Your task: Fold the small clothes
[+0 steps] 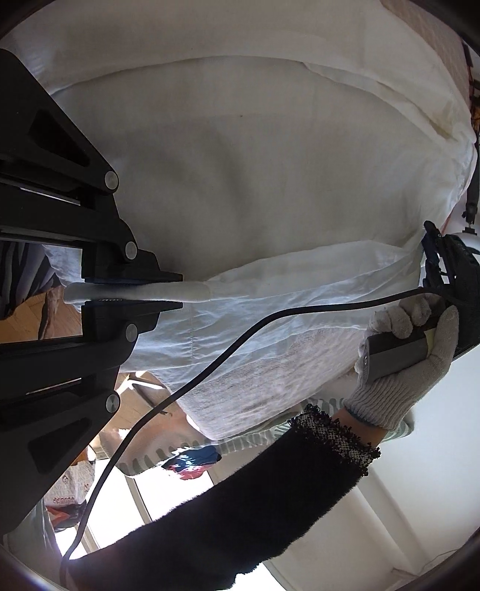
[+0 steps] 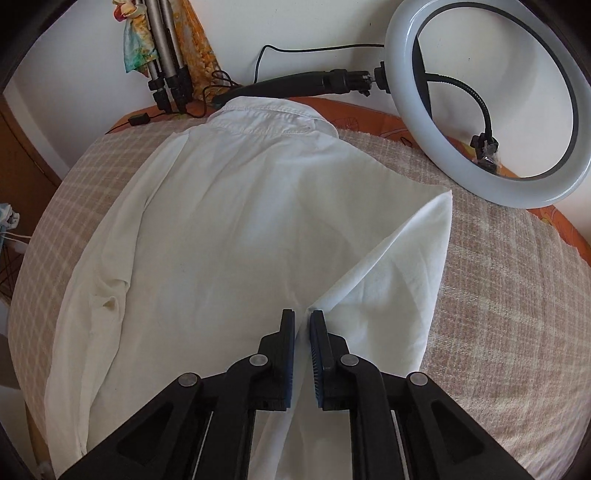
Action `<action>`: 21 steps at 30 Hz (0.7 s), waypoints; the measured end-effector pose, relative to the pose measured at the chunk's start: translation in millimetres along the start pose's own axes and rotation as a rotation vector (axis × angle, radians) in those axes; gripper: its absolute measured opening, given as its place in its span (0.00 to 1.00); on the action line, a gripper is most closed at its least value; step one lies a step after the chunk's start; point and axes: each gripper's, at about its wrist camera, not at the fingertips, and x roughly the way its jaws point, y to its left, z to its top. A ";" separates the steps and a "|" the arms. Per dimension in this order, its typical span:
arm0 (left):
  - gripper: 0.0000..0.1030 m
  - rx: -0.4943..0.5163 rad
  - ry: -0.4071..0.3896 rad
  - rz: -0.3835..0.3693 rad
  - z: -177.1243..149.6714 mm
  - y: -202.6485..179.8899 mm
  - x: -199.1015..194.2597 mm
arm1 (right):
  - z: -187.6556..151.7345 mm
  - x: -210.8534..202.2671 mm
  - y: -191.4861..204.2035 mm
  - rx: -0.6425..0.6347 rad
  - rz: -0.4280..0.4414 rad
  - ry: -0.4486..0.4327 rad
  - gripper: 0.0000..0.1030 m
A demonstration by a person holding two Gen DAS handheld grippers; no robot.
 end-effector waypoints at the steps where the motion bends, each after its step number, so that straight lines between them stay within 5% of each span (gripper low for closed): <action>1: 0.04 0.005 0.000 0.004 0.3 -1.1 -0.1 | -2.7 -5.0 -3.4 0.012 0.020 -0.010 0.26; 10: 0.12 0.065 0.000 0.087 2.2 -13.6 -8.0 | -66.1 -78.3 -79.0 0.183 0.012 -0.114 0.30; 13: 0.29 0.095 -0.021 0.130 -0.9 -19.0 -19.3 | -103.4 -92.5 -97.7 0.242 0.076 -0.109 0.32; 21: 0.29 0.196 -0.120 0.187 -5.9 -37.1 -44.6 | -213.0 -111.2 -82.6 0.280 0.243 -0.079 0.34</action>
